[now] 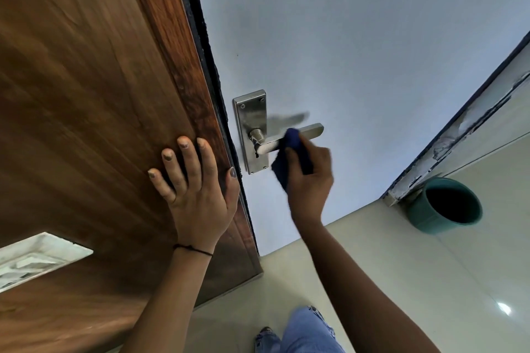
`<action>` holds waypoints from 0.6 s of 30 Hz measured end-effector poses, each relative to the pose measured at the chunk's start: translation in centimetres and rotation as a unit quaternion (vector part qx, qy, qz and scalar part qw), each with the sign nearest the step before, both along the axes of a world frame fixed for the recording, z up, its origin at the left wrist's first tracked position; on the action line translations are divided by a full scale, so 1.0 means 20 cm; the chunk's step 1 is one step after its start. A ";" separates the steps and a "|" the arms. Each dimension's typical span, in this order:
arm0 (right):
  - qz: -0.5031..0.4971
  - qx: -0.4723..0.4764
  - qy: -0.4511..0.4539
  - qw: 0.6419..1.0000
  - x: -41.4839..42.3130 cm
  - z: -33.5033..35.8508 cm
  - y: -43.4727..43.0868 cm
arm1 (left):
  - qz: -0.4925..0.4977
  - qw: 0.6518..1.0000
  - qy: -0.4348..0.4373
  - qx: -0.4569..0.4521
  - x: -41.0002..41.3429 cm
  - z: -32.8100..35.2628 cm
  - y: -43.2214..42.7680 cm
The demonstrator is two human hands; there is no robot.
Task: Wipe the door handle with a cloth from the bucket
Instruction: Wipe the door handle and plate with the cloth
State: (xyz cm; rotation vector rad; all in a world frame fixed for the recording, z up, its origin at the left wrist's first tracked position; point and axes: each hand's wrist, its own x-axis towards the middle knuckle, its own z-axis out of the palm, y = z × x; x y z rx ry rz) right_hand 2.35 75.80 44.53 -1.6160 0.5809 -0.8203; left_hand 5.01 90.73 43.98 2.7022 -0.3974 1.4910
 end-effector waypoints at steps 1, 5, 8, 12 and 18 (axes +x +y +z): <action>-0.031 0.015 0.004 0.999 0.02 0.01 -0.07 | 0.001 1.000 0.000 -0.001 0.00 0.00 0.00; -0.073 0.068 0.003 0.995 0.06 0.01 -0.16 | -0.001 1.000 -0.001 -0.004 0.00 -0.01 0.00; -0.067 0.072 -0.006 0.995 0.05 0.00 -0.05 | 0.001 1.000 0.001 -0.004 0.00 -0.01 0.00; 0.002 0.031 -0.022 0.999 0.01 -0.01 0.12 | 0.001 1.000 0.001 0.001 0.00 0.00 0.00; 0.151 -0.067 -0.012 0.986 -0.05 -0.02 0.08 | 0.002 1.000 0.000 0.001 0.00 0.00 0.00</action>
